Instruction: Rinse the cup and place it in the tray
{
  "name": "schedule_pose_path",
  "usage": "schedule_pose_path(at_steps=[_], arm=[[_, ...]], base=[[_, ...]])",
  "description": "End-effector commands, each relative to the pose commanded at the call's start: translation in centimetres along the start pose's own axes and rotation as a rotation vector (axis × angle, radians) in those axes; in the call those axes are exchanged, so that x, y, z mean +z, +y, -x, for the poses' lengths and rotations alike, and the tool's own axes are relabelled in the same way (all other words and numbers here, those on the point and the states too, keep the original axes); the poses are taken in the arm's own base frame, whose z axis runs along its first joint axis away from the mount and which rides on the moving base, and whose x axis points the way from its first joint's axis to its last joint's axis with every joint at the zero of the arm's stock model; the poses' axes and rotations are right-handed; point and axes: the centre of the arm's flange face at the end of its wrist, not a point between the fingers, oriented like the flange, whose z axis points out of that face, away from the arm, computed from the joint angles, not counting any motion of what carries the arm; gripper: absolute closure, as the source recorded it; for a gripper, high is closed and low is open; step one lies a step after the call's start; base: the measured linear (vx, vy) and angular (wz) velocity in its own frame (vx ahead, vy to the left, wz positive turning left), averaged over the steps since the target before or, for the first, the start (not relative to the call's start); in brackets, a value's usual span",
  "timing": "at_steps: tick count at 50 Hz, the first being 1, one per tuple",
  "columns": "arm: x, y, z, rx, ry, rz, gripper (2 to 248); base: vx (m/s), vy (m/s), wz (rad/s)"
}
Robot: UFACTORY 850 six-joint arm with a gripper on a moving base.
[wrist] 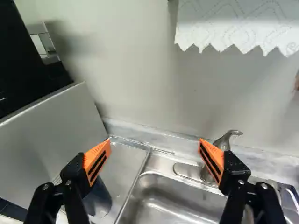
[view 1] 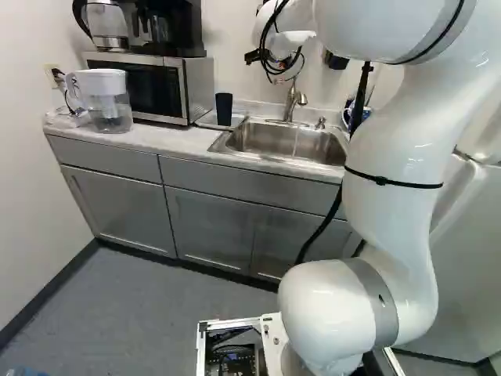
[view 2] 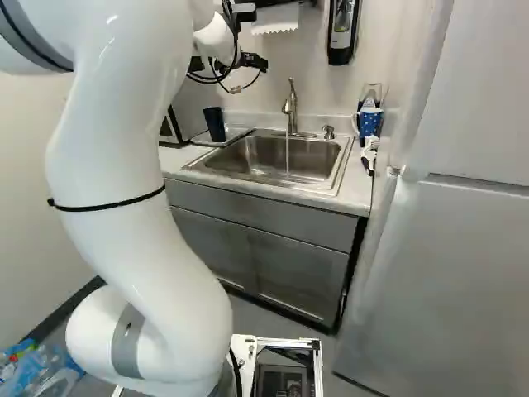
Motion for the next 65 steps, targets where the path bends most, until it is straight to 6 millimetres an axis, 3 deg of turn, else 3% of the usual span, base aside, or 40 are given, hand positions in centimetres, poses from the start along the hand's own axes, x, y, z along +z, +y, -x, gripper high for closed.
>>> schedule_pose_path(at_steps=[65], arm=[[3.0,5.3,-1.6,0.021,0.033,0.076,3]], base=[[0.0,0.0,0.0]])
